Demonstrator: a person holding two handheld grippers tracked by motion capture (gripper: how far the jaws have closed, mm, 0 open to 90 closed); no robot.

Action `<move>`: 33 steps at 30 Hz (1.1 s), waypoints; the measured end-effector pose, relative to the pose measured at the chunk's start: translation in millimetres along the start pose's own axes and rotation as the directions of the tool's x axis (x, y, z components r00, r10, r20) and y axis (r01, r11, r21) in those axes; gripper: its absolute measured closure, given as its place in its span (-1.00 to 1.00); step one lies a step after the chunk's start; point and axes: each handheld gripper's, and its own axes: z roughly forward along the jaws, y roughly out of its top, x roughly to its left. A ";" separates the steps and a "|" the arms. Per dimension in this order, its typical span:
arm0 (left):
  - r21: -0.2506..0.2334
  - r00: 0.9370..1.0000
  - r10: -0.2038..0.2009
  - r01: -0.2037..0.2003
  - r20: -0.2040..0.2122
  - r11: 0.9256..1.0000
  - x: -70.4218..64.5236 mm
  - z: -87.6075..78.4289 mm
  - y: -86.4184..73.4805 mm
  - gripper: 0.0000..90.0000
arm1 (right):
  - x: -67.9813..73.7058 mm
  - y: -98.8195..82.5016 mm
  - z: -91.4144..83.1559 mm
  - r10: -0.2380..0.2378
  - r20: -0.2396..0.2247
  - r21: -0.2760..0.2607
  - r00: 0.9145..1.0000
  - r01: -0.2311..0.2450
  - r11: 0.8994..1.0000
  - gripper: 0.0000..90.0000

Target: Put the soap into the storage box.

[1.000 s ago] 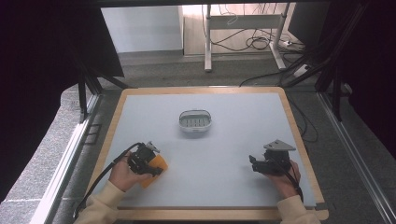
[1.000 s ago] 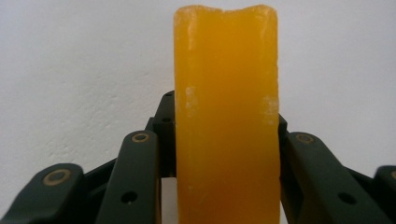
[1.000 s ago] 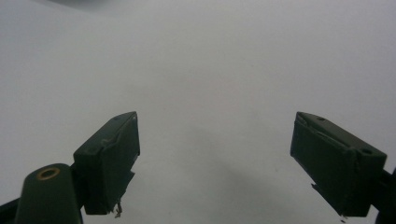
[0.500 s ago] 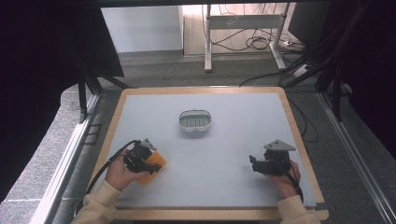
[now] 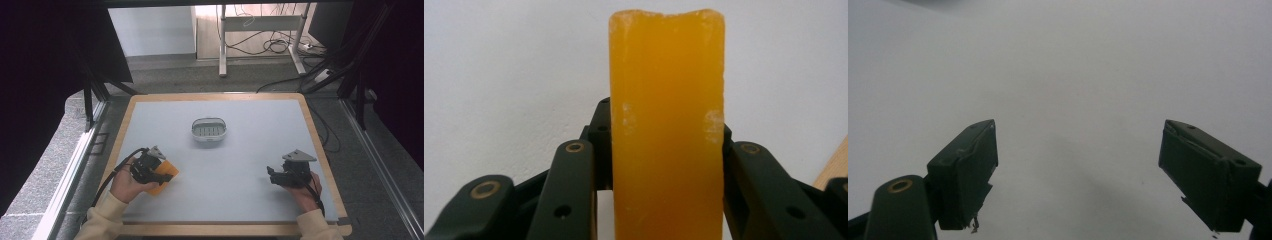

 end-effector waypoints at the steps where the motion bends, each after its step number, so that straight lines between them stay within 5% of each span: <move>1: -0.002 1.000 0.002 -0.002 0.000 1.000 0.3 -0.6 0.5 0.37 | 0.0 -0.1 0.0 0.000 0.001 -0.001 1.000 0.000 1.000 -0.64; 33: -0.060 0.999 0.052 -0.052 -0.002 0.997 -0.9 -15.9 22.2 0.37 | -0.3 -0.3 0.0 0.001 0.000 0.002 1.000 -0.001 1.000 -0.64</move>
